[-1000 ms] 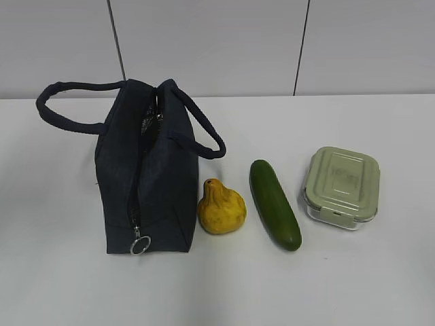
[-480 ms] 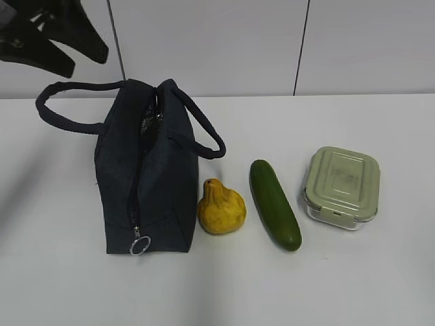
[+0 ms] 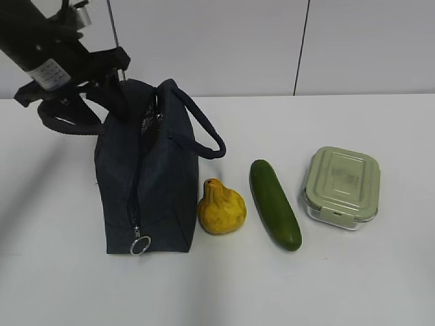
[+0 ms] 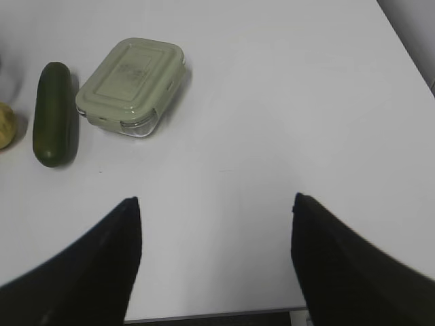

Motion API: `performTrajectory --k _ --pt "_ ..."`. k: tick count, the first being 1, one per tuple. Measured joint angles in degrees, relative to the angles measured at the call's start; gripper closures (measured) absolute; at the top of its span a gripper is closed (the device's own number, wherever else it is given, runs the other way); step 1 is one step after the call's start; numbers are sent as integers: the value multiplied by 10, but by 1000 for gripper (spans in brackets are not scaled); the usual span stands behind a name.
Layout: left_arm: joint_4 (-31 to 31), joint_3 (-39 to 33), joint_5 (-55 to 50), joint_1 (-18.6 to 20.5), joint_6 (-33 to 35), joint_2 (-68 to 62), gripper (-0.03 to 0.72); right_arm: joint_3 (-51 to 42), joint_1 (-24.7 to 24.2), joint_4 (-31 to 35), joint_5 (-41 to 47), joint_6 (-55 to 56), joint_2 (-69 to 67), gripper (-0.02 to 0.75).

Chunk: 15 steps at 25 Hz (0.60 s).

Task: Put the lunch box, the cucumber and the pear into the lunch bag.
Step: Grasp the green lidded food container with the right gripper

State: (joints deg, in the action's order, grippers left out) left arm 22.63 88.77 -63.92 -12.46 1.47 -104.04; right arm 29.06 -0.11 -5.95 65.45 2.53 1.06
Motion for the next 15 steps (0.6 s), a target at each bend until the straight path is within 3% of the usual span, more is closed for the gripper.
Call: performTrajectory --k 4,5,8,10,15 --pt "2 0 0 0 0 -11 299 0 0 0 0 0 0 227" --pt "3 1 1 0 0 -11 346 0 0 0 0 0 0 227" --pt "4 3 6 0 8 -11 579 0 0 0 0 0 0 227" --pt "4 3 10 0 10 -12 666 0 0 0 0 0 0 227" --pt "4 3 10 0 13 -12 683 0 0 0 0 0 0 227"
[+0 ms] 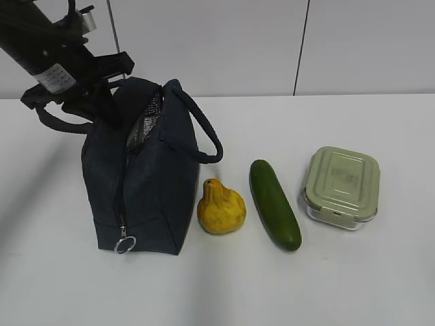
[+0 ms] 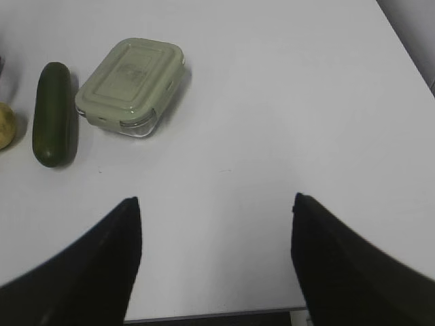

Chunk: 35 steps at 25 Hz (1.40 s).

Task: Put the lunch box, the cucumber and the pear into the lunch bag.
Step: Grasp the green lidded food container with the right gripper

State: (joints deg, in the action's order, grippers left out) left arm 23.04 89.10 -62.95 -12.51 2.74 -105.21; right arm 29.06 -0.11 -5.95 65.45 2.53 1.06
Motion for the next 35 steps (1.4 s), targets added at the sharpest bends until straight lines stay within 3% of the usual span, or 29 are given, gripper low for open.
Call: performTrajectory --k 7,10,16,22,30,35 --pt "0 0 -5 0 0 0 684 0 0 7 0 3 0 227" --pt "0 0 -5 0 0 0 684 0 0 41 0 25 -4 227" --pt "-4 0 -9 0 0 0 685 0 0 90 -24 33 -153 227" --pt "-4 0 -9 0 0 0 686 0 5 245 -117 -45 -317 227" --pt "-4 0 -9 0 0 0 686 0 4 341 -248 -173 -507 227" --pt "-4 0 -9 0 0 0 686 19 -48 460 -271 -312 -621 227"
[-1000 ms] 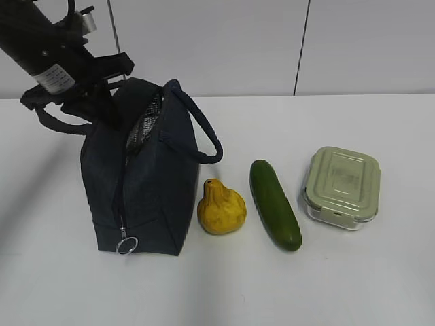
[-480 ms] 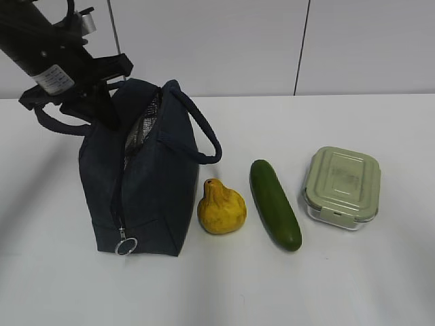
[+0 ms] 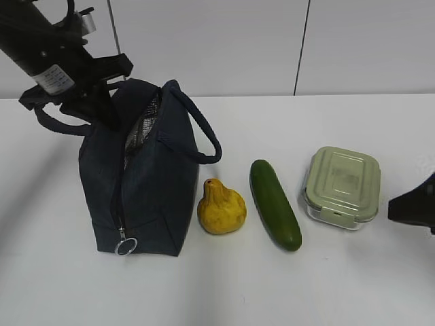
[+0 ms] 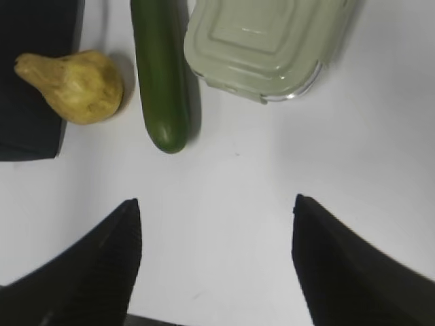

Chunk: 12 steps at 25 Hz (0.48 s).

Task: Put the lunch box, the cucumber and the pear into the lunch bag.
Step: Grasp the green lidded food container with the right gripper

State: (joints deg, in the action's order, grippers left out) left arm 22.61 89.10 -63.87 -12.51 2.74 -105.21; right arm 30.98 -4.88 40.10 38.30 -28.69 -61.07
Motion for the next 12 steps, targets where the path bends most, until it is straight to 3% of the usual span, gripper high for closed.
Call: performTrajectory --k 4,7,12 --pt "0 0 0 0 0 0 686 36 -72 107 19 -112 -92 227" --pt "0 0 0 0 0 0 686 66 -100 169 41 -177 -160 227" --pt "0 0 0 0 0 0 686 119 -130 191 73 -207 -267 227"
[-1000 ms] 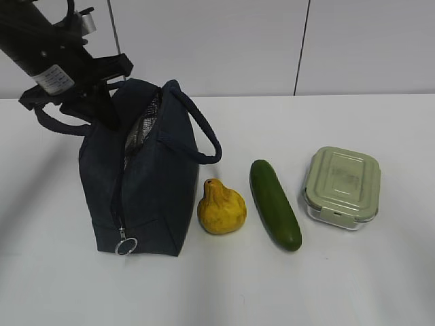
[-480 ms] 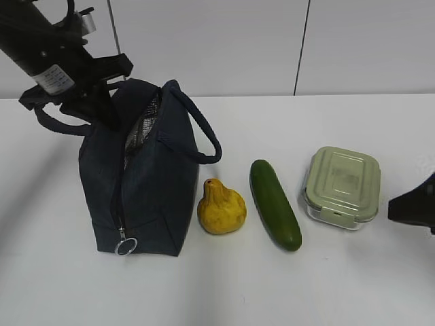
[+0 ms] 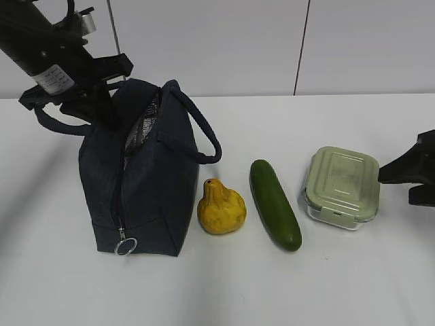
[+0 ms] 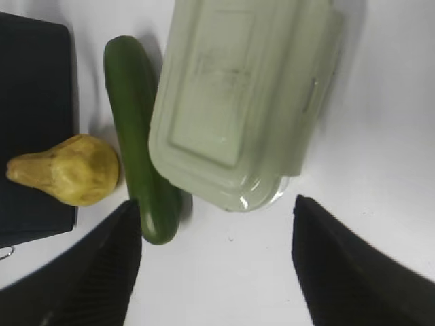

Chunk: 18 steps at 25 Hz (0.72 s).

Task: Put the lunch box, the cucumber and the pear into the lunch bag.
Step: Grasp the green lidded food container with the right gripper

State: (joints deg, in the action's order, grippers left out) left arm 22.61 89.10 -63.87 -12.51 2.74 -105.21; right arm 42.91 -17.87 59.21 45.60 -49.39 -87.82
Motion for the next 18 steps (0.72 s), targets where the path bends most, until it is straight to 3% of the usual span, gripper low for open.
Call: performTrajectory --k 5,15,18 --pt "0 0 0 0 0 0 686 37 -27 -3 6 -6 -74 227" --pt "0 0 0 0 0 0 686 78 -28 16 15 -55 -156 225" --pt "0 0 0 0 0 0 686 91 -28 49 48 -91 -190 172"
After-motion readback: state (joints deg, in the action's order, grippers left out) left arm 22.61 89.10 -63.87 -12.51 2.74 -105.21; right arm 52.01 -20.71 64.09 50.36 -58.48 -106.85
